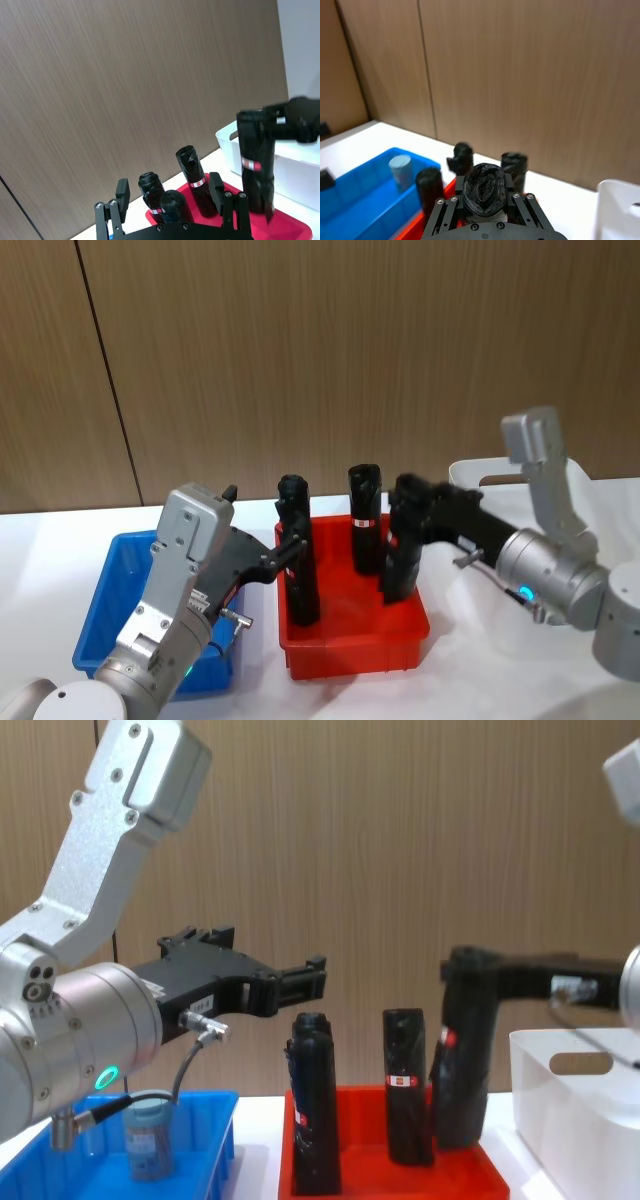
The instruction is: Pick the cotton swabs from the blue box and place them into the white box.
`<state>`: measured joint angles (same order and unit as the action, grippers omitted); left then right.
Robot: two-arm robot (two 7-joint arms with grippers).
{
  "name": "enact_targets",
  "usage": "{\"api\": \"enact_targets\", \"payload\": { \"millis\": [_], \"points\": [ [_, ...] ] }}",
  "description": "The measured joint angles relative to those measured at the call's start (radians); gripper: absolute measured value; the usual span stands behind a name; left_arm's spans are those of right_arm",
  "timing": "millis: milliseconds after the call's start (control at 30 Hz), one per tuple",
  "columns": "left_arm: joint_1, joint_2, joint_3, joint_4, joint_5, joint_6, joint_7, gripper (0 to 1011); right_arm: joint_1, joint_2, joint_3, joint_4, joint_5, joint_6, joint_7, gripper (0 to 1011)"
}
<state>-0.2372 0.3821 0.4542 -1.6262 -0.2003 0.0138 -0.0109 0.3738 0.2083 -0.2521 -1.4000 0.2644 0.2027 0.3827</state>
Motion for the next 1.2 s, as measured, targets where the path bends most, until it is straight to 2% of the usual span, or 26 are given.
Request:
{"api": "enact_targets", "payload": {
  "millis": [400,600,933,1200],
  "points": [
    [0.000,0.000,0.000,0.000,0.000,0.000,0.000,1004,0.024,0.033,0.051,-0.042,0.012,-0.019,-0.080,393],
    [0.000,0.000,0.000,0.000,0.000,0.000,0.000,1004,0.042,0.053,0.076,-0.044,-0.011,-0.031,-0.109,393],
    [0.000,0.000,0.000,0.000,0.000,0.000,0.000,1004,0.079,0.077,0.103,0.012,-0.064,-0.045,-0.129,394],
    [0.000,0.000,0.000,0.000,0.000,0.000,0.000,1004,0.116,0.080,0.111,0.117,-0.094,-0.061,-0.141,393]
  ]
}}
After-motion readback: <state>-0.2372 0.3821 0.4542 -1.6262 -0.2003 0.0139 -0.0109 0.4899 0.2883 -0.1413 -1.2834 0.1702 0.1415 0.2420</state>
